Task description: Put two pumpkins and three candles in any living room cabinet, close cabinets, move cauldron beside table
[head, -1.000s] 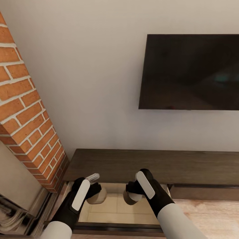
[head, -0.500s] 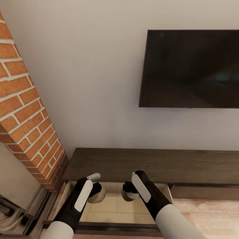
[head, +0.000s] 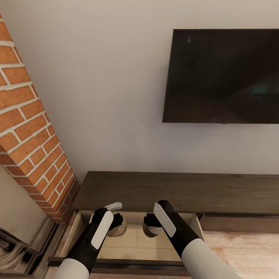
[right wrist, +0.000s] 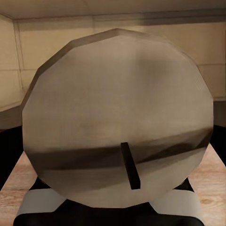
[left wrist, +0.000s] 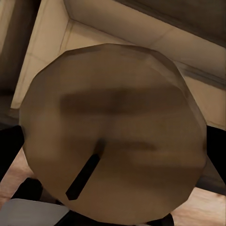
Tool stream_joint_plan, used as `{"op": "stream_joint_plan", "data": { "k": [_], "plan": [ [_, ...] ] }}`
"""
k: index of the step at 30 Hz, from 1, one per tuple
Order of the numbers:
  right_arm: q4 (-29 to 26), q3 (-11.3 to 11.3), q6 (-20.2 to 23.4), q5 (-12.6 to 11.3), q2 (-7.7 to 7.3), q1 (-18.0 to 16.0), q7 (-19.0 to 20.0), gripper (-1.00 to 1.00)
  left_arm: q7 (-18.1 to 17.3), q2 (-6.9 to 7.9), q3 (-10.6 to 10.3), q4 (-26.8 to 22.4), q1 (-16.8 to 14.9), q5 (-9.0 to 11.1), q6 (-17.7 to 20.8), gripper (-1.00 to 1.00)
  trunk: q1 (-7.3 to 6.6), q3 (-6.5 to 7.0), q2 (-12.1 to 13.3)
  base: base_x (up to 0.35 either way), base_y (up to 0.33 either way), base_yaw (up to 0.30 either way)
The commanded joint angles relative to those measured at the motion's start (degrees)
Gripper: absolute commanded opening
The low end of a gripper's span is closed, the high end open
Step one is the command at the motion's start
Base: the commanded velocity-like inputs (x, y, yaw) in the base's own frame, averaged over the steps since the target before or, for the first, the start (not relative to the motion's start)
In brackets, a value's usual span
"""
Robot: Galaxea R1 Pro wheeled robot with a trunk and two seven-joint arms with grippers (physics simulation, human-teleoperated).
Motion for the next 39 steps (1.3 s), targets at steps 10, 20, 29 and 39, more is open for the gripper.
{"op": "stream_joint_plan", "data": {
  "k": [10,20,29,39],
  "plan": [
    [-0.06,0.0,-0.04,0.04,0.0,0.0,0.0,-1.0,-0.01,0.0,-0.2,0.0,0.0,0.0,-0.08,-1.0,2.2,-1.8,-4.03,0.0,0.0,0.0],
    [-0.2,0.14,0.03,-0.06,0.0,0.05,0.52,-1.0,0.03,0.0,-0.22,0.0,0.0,-0.1,0.02,-1.0,4.4,-3.59,-8.04,0.0,0.0,0.0],
    [-0.31,0.16,0.05,-0.1,0.0,0.06,0.53,-1.0,0.07,0.0,-0.25,0.0,0.0,-0.08,0.05,-1.0,6.38,-5.21,-11.65,0.0,0.0,0.0],
    [-0.26,0.18,0.05,-0.1,0.0,0.04,0.53,-1.0,0.08,0.0,-1.41,-0.05,0.0,-0.11,0.06,-1.0,8.57,-7.01,-15.66,0.0,0.0,0.0]
  ]
}}
